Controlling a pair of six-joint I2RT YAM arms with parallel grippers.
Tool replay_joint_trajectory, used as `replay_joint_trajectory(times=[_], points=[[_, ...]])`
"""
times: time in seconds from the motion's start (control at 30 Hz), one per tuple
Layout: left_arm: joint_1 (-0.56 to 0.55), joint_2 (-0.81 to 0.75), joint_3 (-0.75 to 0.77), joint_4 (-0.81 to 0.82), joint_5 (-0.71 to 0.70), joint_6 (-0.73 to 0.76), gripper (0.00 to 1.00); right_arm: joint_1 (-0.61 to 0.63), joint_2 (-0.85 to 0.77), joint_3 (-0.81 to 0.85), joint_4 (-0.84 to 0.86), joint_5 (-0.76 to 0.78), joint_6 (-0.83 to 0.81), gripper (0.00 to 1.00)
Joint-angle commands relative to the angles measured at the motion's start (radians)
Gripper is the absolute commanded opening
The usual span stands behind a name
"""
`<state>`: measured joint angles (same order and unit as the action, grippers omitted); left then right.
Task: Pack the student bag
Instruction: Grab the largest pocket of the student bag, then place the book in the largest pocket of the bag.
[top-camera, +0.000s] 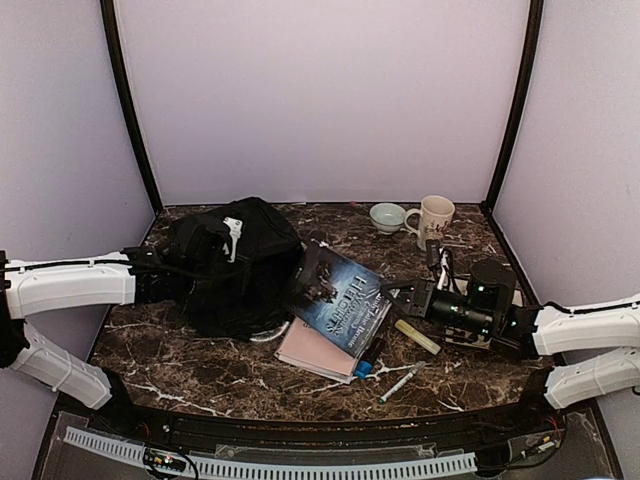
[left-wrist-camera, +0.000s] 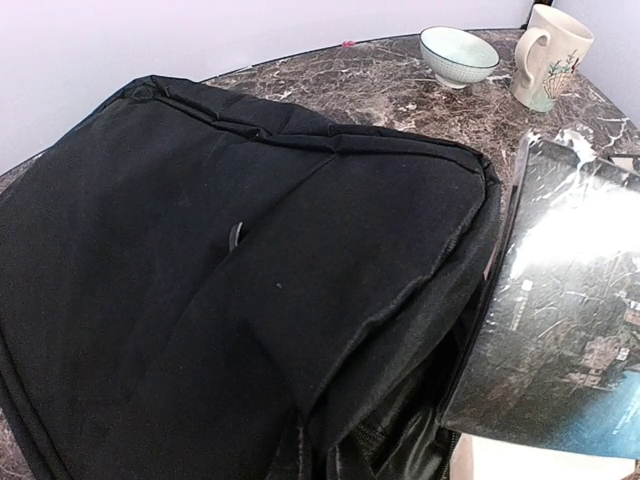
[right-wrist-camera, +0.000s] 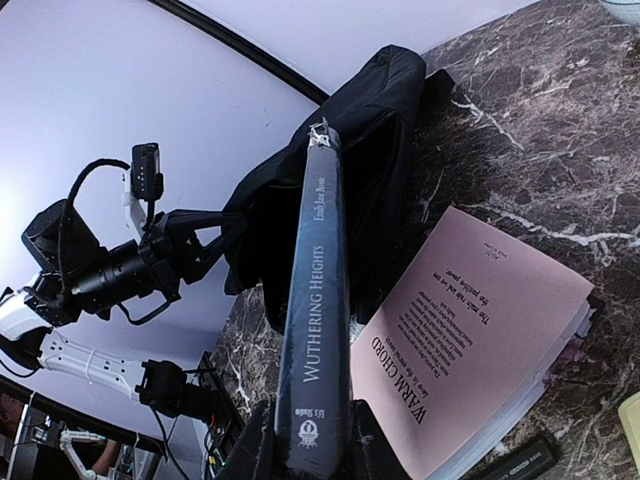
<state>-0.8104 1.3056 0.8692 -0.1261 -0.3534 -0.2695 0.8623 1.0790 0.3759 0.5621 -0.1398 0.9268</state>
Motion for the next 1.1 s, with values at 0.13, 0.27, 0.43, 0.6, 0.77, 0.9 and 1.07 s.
replay_joint_trajectory(times=[0.13, 0.27, 0.43, 0.6, 0.77, 0.9, 1.07], points=[[0.002, -0.074, 0.023, 0.147, 0.106, -0.016, 0.00, 0.009, 0.100, 0.049, 0.312, -0.031, 0.064, 0.00], [0.001, -0.069, 0.015, 0.163, 0.161, -0.006, 0.00, 0.009, 0.174, 0.078, 0.344, -0.052, 0.078, 0.00], [0.002, -0.077, -0.010, 0.203, 0.212, 0.011, 0.00, 0.009, 0.275, 0.141, 0.370, -0.085, 0.101, 0.00], [0.002, -0.085, -0.015, 0.209, 0.236, 0.015, 0.00, 0.009, 0.376, 0.209, 0.406, -0.117, 0.125, 0.00], [0.002, -0.103, -0.030, 0.216, 0.269, 0.019, 0.00, 0.008, 0.465, 0.271, 0.437, -0.148, 0.154, 0.00], [0.002, -0.117, -0.042, 0.217, 0.277, 0.020, 0.00, 0.008, 0.507, 0.314, 0.446, -0.161, 0.165, 0.00], [0.002, -0.134, -0.059, 0.218, 0.289, 0.021, 0.00, 0.002, 0.578, 0.368, 0.444, -0.164, 0.175, 0.00]])
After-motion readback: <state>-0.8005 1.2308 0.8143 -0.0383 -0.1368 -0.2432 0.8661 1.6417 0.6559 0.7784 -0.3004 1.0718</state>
